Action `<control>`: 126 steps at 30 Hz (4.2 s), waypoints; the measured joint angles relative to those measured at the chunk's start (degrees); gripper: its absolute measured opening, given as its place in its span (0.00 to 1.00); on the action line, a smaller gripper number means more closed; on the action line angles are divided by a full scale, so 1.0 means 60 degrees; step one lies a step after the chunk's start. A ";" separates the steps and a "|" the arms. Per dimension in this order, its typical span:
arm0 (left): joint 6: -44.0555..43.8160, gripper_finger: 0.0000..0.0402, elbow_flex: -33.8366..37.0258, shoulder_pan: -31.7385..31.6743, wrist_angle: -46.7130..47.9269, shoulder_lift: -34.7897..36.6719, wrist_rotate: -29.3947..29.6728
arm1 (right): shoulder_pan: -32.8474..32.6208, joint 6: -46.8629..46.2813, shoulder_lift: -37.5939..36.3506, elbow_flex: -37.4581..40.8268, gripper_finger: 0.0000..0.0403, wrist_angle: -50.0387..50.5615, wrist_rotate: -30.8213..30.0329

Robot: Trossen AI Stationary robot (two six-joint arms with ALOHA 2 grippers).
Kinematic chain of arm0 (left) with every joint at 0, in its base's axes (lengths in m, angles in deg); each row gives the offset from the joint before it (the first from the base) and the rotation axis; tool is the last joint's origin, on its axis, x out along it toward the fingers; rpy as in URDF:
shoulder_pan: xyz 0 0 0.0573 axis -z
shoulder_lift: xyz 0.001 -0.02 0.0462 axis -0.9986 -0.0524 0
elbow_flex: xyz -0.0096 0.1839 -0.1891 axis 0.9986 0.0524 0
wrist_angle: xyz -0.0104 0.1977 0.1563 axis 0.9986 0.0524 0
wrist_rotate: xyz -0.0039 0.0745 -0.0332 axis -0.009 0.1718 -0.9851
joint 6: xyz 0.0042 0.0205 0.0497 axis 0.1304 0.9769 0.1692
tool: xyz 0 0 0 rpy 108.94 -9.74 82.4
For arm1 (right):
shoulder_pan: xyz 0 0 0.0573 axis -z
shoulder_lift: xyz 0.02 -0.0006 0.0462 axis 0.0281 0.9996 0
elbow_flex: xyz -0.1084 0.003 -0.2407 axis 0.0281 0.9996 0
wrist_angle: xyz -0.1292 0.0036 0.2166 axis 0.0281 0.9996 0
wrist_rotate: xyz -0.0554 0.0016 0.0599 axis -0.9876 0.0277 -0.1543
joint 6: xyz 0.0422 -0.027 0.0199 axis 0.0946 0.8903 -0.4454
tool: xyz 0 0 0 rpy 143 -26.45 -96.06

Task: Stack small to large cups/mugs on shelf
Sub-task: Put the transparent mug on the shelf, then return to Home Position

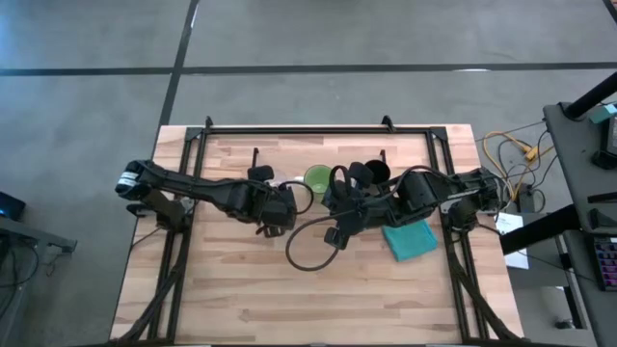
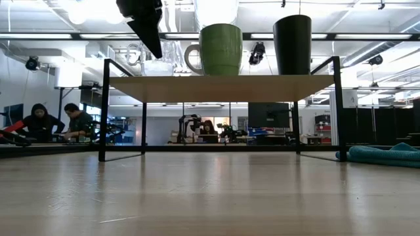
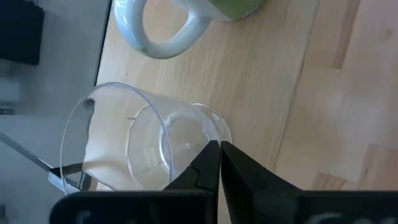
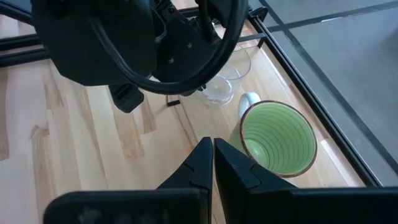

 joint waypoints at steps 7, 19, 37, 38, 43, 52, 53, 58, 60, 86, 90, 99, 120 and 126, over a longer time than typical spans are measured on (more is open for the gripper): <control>0.0205 0.00 0.0000 -0.0070 0.0000 0.0000 -0.0003 | -0.0002 0.0000 0.0000 0.0000 0.02 0.0004 0.0000; -0.0025 0.00 -0.0693 0.0233 -0.0157 0.0497 -0.1347 | -0.0005 0.0215 -0.0037 0.0000 0.02 0.0003 0.0006; -0.0542 0.00 -0.1629 0.0684 -0.0250 0.4783 -0.1306 | 0.0005 -0.0015 -0.0363 0.0000 0.02 0.0171 0.0052; -0.0546 0.00 -0.1520 0.0684 -0.0252 0.5021 -0.1267 | 0.0005 -0.0038 -0.0475 0.0000 0.02 0.0321 0.0040; -0.0699 0.00 -0.0825 0.0684 -0.0291 0.6214 -0.0689 | -0.0042 -0.0359 -0.1185 0.0016 0.02 0.0860 -0.0447; -0.1423 0.00 0.1309 0.0684 -0.0555 0.7854 -0.0063 | -0.0301 -0.0776 -0.3321 0.1435 0.02 0.0840 -0.1223; -0.1509 0.00 0.1521 0.0684 -0.0651 0.8158 0.0009 | -0.0309 -0.0790 -0.3626 0.1734 0.02 0.0759 -0.1237; -0.1514 0.00 0.2659 0.0682 -0.1544 0.9655 0.0125 | -0.0311 -0.0817 -0.5420 0.3603 0.02 0.0141 -0.1257; -0.1500 0.00 0.3115 0.0681 -0.1724 1.0303 0.0174 | -0.0311 -0.0810 -0.6216 0.4494 0.02 -0.0302 -0.1257; -0.0041 0.00 0.6685 0.0684 -0.3884 1.5095 -0.0039 | -0.0439 0.2266 -1.4504 1.6032 0.02 -1.0354 0.0862; 0.0055 0.00 0.6784 0.0684 -0.3754 1.5019 -0.0019 | -0.0437 0.2278 -1.5288 1.6742 0.02 -1.0370 0.0965; -0.0309 0.00 0.7667 0.0680 -0.4541 1.5081 0.0001 | -0.0435 0.2273 -1.6947 1.8307 0.02 -1.1049 0.1296; -0.0316 0.00 1.0165 0.0684 -0.7298 1.5129 -0.0025 | -0.0435 0.1432 -1.7835 2.1352 0.02 -1.3223 0.1854; -0.0311 0.00 1.0932 0.0682 -0.8156 1.5134 -0.0032 | -0.0435 0.0925 -1.7782 2.1597 0.02 -1.3380 0.1821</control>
